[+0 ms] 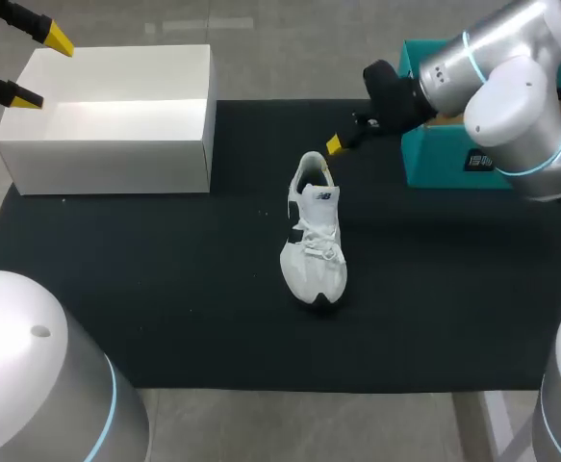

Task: Take the shoe out of the shoebox, open the shoe tongue, remove and reinsert the insole, then place the shoe into the shoebox

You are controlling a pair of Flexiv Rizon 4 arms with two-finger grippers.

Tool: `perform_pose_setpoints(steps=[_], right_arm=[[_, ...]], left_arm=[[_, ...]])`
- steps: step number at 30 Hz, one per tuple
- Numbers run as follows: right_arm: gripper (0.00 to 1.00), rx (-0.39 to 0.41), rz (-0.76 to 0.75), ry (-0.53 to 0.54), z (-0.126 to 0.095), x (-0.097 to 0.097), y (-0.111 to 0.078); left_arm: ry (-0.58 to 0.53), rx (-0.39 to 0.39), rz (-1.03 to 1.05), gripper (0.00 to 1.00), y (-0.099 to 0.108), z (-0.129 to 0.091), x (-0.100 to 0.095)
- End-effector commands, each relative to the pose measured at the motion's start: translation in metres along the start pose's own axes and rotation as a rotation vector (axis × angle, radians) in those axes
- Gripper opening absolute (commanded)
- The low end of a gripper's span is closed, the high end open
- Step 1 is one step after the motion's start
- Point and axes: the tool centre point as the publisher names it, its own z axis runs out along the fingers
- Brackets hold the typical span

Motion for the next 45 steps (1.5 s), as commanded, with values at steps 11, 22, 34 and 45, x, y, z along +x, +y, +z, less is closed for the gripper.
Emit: perform_pose_setpoints(steps=[11, 22, 34, 45], right_arm=[[0.0, 0.077, 0.0, -0.226, 0.012, -0.001, 0.013], [0.0, 0.098, 0.164, -0.545, 0.031, -0.012, 0.01], [0.0, 0.101, 0.17, -0.555, 0.03, -0.012, 0.009], [0.0, 0.134, 0.168, -0.554, 0.051, -0.02, 0.006]], left_arm=[[0.004, 0.004, 0.0, 1.0, 0.002, 0.0, -0.001], [0.004, 0.004, 0.0, 1.0, 0.002, 0.0, -0.001], [0.004, 0.004, 0.0, 1.0, 0.002, 0.0, -0.001], [0.004, 0.004, 0.0, 1.0, 0.002, 0.0, -0.001]])
